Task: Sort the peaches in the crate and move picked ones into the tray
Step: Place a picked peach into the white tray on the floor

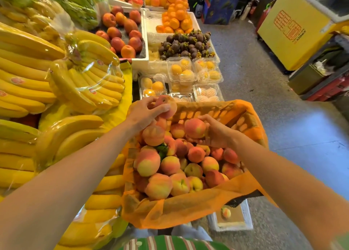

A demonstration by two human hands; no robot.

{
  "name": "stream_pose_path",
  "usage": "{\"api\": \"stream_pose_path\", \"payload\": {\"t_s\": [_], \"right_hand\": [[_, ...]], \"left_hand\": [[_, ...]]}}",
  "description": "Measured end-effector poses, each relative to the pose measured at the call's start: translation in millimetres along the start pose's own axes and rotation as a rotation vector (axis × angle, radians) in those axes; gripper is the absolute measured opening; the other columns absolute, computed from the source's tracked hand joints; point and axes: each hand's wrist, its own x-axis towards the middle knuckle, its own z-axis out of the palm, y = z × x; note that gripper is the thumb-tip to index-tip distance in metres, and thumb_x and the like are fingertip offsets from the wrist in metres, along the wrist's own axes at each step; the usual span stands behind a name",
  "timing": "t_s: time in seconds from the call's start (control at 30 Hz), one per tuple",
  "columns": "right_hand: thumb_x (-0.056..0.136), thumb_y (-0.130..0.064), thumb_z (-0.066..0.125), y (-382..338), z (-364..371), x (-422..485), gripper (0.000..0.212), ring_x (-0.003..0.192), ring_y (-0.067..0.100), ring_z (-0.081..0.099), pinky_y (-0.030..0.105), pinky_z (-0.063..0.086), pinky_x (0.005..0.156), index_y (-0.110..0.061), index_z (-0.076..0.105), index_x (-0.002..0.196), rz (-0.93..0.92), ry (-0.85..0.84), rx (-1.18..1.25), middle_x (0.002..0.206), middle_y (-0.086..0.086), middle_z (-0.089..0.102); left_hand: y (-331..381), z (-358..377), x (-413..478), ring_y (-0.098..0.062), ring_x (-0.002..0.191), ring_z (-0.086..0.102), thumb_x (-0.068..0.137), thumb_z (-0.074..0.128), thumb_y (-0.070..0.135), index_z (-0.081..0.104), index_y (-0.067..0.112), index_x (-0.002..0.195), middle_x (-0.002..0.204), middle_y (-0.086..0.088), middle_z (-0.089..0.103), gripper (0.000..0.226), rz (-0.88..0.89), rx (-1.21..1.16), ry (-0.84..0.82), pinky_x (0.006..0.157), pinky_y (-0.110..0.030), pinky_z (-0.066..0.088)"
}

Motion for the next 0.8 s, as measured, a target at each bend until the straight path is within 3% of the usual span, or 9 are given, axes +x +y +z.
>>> {"api": "stream_pose_path", "payload": {"t_s": [0.07,0.17,0.23,0.3,0.37,0.5,0.67,0.73,0.8], "right_hand": [[0.093,-0.041,0.053,-1.4,-14.3,-13.9,0.042,0.105,0.019,0.058,0.032,0.048,0.09,-0.016,0.055,0.127,-0.042,0.029,-0.186,0.121,0.004,0.061],[0.09,-0.032,0.063,-2.4,-39.7,-31.5,0.032,0.108,0.017,0.055,0.029,0.049,0.082,-0.02,0.057,0.12,-0.123,0.215,-0.746,0.121,-0.001,0.056],[0.083,-0.027,0.071,0.3,-58.0,-39.8,0.041,0.108,0.019,0.053,0.031,0.049,0.083,-0.022,0.053,0.12,-0.051,0.327,-1.121,0.121,0.0,0.052],[0.079,-0.03,0.073,7.4,-68.7,-45.9,0.055,0.114,0.022,0.05,0.034,0.047,0.09,-0.022,0.05,0.128,0.069,0.385,-1.35,0.126,0.003,0.05],[0.079,-0.034,0.069,13.3,-70.4,-44.9,0.056,0.116,0.027,0.052,0.036,0.046,0.093,-0.023,0.049,0.131,0.021,0.437,-1.491,0.127,0.007,0.053],[0.092,-0.031,0.046,14.1,-72.1,-34.5,0.042,0.116,0.037,0.048,0.043,0.041,0.095,-0.025,0.048,0.134,-0.074,0.535,-1.644,0.127,0.014,0.049],[0.097,-0.029,0.039,23.0,-77.3,-27.1,0.036,0.113,0.034,0.048,0.042,0.041,0.092,-0.019,0.053,0.129,-0.124,0.618,-1.855,0.123,0.013,0.052],[0.094,-0.028,0.046,23.2,-70.6,-25.8,0.034,0.113,0.031,0.049,0.042,0.041,0.091,-0.02,0.056,0.126,-0.21,0.662,-1.772,0.123,0.01,0.052],[0.089,-0.027,0.059,21.6,-61.8,-31.6,0.042,0.115,0.027,0.051,0.041,0.045,0.093,-0.019,0.053,0.13,-0.346,0.626,-1.408,0.125,0.008,0.053]], "left_hand": [[5.6,9.1,2.1,-0.012,0.072,0.063,0.073,0.078,0.041,0.061,0.02,0.111,0.091,-0.001,0.065,0.046,-0.008,-0.018,-0.059,0.056,-0.02,0.052],[8.4,24.7,5.9,-0.022,0.092,0.067,0.065,0.081,0.042,0.062,0.025,0.112,0.104,-0.006,0.067,0.054,-0.051,-0.043,-0.186,0.078,-0.036,0.059],[10.7,34.6,6.4,-0.026,0.1,0.066,0.064,0.082,0.042,0.063,0.026,0.115,0.108,-0.008,0.067,0.057,-0.058,-0.016,-0.26,0.089,-0.045,0.056],[13.9,44.2,6.2,-0.027,0.104,0.063,0.061,0.082,0.045,0.064,0.029,0.113,0.11,-0.008,0.064,0.056,-0.058,0.006,-0.326,0.091,-0.049,0.054],[16.0,51.5,5.7,-0.029,0.105,0.062,0.055,0.081,0.048,0.065,0.032,0.107,0.11,-0.009,0.062,0.057,-0.074,0.004,-0.371,0.091,-0.049,0.054],[10.9,56.9,7.9,-0.026,0.103,0.064,0.054,0.084,0.051,0.064,0.039,0.105,0.112,-0.008,0.062,0.057,-0.124,0.028,-0.406,0.091,-0.049,0.054],[7.8,57.0,10.0,-0.021,0.104,0.062,0.076,0.079,0.026,0.056,0.027,0.125,0.114,-0.005,0.061,0.054,-0.164,0.013,-0.479,0.088,-0.035,0.055],[6.4,58.5,9.7,-0.019,0.104,0.06,0.077,0.077,0.023,0.054,0.027,0.128,0.114,-0.002,0.059,0.056,-0.159,0.012,-0.504,0.082,-0.028,0.054],[8.2,61.8,7.5,-0.015,0.101,0.06,0.078,0.077,0.022,0.055,0.028,0.126,0.111,0.001,0.059,0.053,-0.152,0.015,-0.516,0.073,-0.02,0.053]]}}
